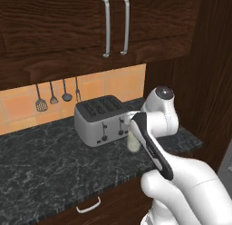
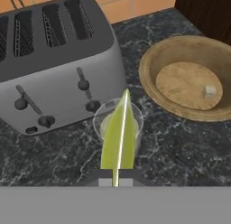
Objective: Grab a lemon wedge from the fridge and one ice cube from the ice bowl, and put them in the glass of lemonade.
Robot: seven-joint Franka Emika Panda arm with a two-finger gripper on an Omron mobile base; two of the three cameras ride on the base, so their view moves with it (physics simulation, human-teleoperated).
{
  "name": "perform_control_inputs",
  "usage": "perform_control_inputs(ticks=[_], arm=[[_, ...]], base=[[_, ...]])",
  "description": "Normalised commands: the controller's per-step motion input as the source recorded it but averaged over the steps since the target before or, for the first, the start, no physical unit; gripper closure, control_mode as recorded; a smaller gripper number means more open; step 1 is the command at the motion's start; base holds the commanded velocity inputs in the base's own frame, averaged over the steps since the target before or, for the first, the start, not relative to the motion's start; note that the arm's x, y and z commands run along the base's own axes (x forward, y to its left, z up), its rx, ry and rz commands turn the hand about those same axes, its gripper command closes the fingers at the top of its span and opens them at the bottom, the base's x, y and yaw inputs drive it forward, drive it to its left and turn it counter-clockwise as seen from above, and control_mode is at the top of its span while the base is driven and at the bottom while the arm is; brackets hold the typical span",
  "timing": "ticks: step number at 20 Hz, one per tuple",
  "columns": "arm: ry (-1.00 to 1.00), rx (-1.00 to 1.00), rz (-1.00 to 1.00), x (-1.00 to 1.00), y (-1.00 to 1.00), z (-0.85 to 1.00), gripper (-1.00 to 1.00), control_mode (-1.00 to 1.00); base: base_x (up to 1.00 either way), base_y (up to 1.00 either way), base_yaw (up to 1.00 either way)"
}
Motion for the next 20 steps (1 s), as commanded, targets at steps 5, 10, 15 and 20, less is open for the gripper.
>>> perform_control_inputs(ticks=[5, 10, 15, 20], arm=[[0.04, 0.0, 0.0, 0.35, 0.0, -0.24, 1.0, -1.0], [0.01, 0.0, 0.0, 0.26, 0.0, -0.11, 1.0, -1.0], [0.04, 0.0, 0.0, 0.06, 0.02, -0.13, 1.0, -1.0], [0.01, 0.0, 0.0, 0.0, 0.0, -0.31, 1.0, -1.0]], base=[[0.0, 0.0, 0.0], [0.0, 0.0, 0.0], [0.0, 0.0, 0.0], [0.0, 0.0, 0.0]])
